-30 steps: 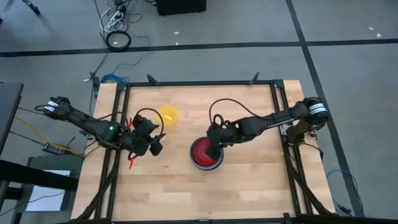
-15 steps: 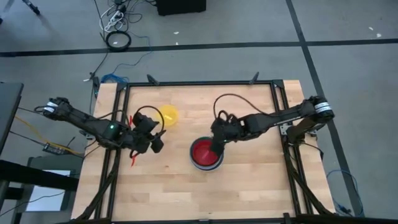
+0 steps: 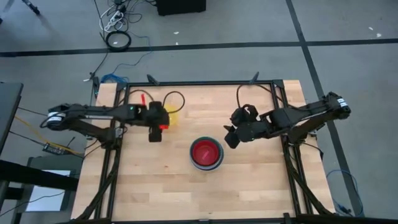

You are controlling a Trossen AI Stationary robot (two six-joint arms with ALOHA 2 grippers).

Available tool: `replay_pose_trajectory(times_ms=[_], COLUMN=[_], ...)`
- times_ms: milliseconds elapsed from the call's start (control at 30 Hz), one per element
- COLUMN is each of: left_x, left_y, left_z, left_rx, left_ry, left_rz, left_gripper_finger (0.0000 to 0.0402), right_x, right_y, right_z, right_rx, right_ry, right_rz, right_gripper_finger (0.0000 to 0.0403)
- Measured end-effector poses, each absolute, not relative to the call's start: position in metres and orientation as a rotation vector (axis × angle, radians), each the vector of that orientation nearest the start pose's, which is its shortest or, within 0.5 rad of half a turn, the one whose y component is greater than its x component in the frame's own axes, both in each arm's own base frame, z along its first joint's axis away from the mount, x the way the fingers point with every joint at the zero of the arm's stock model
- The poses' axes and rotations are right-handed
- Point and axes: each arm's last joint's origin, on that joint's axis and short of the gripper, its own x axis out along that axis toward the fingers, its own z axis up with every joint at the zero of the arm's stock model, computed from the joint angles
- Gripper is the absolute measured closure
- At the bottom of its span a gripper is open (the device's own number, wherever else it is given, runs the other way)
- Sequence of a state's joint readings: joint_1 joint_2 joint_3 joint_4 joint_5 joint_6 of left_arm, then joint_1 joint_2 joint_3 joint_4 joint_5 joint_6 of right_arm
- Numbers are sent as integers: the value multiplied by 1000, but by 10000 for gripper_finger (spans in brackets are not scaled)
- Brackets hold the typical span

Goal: Nest bowls inside each other
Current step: Stack the yellow bowl on top of the pink bowl

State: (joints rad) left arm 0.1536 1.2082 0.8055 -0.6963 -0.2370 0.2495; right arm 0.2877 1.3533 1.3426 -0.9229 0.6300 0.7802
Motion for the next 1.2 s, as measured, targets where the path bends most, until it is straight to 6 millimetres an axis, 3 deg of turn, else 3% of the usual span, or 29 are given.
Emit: replay_pose_trajectory(times_ms=[200, 667, 900, 1000, 1133, 1200], left_x=[218, 233, 246, 247, 249, 251], left_y=[62, 77, 85, 85, 86, 86], left_z=[209, 174, 153, 153, 157, 160], left_rx=[192, 139, 160, 170, 171, 172], left_ry=[1224, 1342, 1349, 1340, 1340, 1333], left_rz=[177, 112, 108, 88, 87, 89], left_gripper_finger=[208, 208, 213, 255, 371, 389], right_x=[262, 286, 290, 289, 289, 289], right_y=[63, 69, 71, 71, 71, 71], right_z=[336, 296, 290, 290, 290, 290], right_rx=[289, 225, 233, 234, 223, 222], right_ry=[697, 876, 911, 910, 915, 915], right_rz=[-622, -673, -658, -658, -653, -655], right_gripper_finger=[208, 213, 216, 215, 218, 220])
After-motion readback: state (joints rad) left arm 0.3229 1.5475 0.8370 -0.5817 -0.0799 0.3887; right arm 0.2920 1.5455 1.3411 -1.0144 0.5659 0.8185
